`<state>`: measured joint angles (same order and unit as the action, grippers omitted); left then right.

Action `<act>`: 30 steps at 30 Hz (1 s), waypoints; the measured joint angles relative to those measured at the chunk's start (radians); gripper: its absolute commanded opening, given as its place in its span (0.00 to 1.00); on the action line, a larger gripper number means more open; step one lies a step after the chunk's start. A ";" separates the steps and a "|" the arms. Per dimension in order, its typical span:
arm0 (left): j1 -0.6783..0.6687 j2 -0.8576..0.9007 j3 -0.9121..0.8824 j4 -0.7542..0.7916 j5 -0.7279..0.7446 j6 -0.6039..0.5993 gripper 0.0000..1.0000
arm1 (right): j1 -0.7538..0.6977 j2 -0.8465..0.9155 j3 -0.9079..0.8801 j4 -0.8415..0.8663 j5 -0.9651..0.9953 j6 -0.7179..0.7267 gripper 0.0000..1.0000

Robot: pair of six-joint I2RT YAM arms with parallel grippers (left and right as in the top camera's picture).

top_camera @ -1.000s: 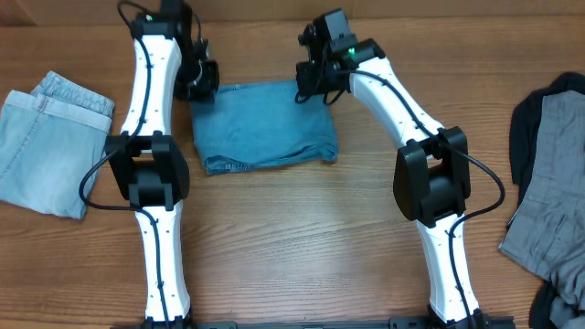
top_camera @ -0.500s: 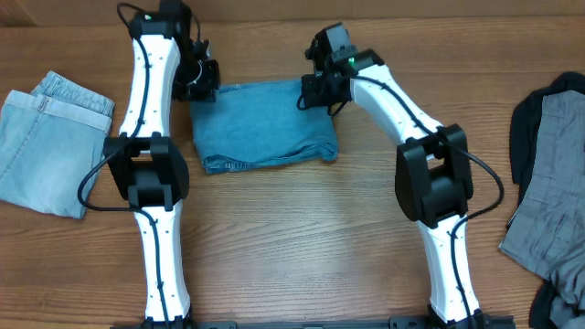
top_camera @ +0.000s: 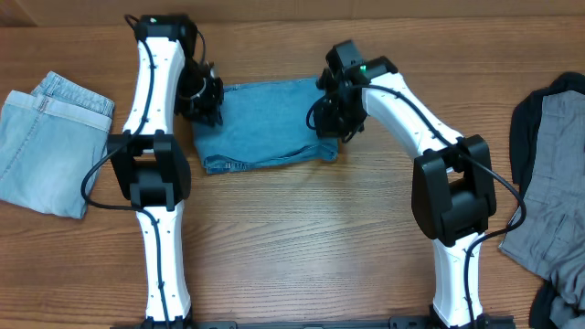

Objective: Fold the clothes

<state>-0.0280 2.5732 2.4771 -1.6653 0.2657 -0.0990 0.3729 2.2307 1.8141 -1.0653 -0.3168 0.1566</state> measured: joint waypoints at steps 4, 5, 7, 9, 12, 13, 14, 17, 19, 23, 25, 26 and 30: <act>-0.014 0.000 -0.167 0.058 0.005 0.002 0.15 | -0.002 0.000 -0.038 0.030 -0.025 0.000 0.04; -0.014 -0.003 -0.198 0.084 0.011 0.002 0.10 | -0.002 0.000 -0.038 0.034 -0.026 0.000 0.04; -0.011 -0.028 -0.250 0.129 0.019 0.007 0.05 | -0.002 0.000 -0.038 0.045 -0.026 0.000 0.04; -0.009 -0.034 -0.257 0.132 0.032 0.013 0.06 | -0.004 0.000 -0.039 0.056 -0.028 0.002 0.04; -0.010 -0.013 -0.160 0.033 0.052 0.025 0.27 | -0.006 0.002 -0.012 0.054 -0.043 0.015 0.04; -0.010 -0.010 -0.116 0.017 0.052 0.030 0.40 | -0.006 0.002 0.008 0.057 -0.046 0.018 0.04; -0.011 -0.002 -0.026 -0.012 0.052 0.026 0.53 | -0.006 0.002 0.023 0.061 -0.047 0.019 0.04; -0.008 -0.002 0.090 -0.021 0.048 0.019 0.79 | -0.006 0.002 0.033 0.074 -0.044 0.023 0.08; 0.003 -0.002 0.090 -0.022 0.037 0.011 0.83 | -0.006 0.002 0.034 0.082 -0.027 0.026 0.09; 0.064 -0.002 0.076 -0.022 0.010 -0.030 0.90 | -0.006 0.002 0.034 0.105 0.024 0.024 0.23; 0.095 -0.002 0.074 -0.022 -0.001 -0.042 0.99 | -0.006 0.002 0.034 0.126 0.040 0.017 0.44; 0.108 -0.002 0.074 -0.021 -0.012 -0.049 1.00 | -0.006 0.002 0.034 0.140 0.051 0.011 0.52; 0.106 -0.002 0.005 0.073 -0.049 -0.056 1.00 | -0.006 0.002 0.034 0.181 0.063 0.002 0.63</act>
<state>0.0780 2.5713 2.4825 -1.5925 0.2169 -0.1551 0.3668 2.2322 1.8477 -0.8845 -0.2539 0.1585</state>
